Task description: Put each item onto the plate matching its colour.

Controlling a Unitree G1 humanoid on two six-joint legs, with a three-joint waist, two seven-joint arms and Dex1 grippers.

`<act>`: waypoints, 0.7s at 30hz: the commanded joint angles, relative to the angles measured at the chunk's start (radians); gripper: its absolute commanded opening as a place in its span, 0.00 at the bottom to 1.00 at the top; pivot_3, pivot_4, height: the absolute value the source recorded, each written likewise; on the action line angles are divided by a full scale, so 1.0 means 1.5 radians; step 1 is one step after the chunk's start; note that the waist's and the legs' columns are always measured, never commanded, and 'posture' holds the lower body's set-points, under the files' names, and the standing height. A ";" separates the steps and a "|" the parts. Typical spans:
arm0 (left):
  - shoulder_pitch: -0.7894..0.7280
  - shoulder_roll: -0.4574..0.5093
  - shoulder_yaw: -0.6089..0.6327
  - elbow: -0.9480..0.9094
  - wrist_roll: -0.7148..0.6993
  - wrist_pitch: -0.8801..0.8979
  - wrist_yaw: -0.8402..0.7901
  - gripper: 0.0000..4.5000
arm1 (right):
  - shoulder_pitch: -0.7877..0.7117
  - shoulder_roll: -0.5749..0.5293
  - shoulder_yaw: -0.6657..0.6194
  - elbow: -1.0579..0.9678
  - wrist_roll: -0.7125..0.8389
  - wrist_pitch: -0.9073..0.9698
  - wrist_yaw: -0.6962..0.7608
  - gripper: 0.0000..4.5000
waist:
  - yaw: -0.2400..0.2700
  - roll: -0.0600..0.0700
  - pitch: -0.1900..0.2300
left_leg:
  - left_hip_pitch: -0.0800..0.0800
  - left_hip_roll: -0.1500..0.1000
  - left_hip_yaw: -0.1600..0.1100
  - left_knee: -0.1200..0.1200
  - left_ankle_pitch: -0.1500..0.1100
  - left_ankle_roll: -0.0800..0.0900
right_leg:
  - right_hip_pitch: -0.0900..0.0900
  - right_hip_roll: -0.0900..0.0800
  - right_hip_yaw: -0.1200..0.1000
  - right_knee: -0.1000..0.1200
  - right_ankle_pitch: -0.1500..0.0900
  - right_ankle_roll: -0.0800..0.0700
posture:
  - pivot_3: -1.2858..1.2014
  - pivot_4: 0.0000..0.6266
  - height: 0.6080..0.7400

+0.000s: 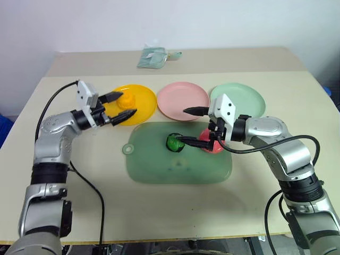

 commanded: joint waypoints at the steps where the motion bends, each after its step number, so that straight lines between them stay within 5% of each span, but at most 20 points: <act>1: 0.032 0.041 0.036 -0.104 -0.053 0.043 -0.029 0.99 | -0.027 -0.005 0.041 -0.025 -0.037 0.008 0.000 1.00 | 0.001 0.000 0.000 | 0.000 0.000 0.000 0.000 -0.001 0.001 | 0.000 0.000 0.000 0.000 0.000 0.000 | 0.52 0.24 0.92; 13: 0.170 0.107 0.043 -0.243 -0.065 0.049 -0.075 0.99 | -0.066 0.004 0.166 0.009 -0.170 0.017 -0.012 1.00 | 0.000 0.000 0.000 | 0.000 0.000 0.000 -0.001 -0.001 0.002 | 0.000 0.000 0.000 -0.001 0.000 0.000 | 0.52 0.24 0.92; 21: 0.194 0.085 0.034 -0.276 -0.057 0.040 -0.044 0.99 | -0.066 -0.002 0.208 0.077 -0.270 -0.047 -0.009 1.00 | -0.001 0.000 0.000 | 0.000 0.000 0.000 -0.001 -0.001 0.001 | 0.000 0.000 0.000 -0.001 0.000 0.000 | 0.52 0.24 0.92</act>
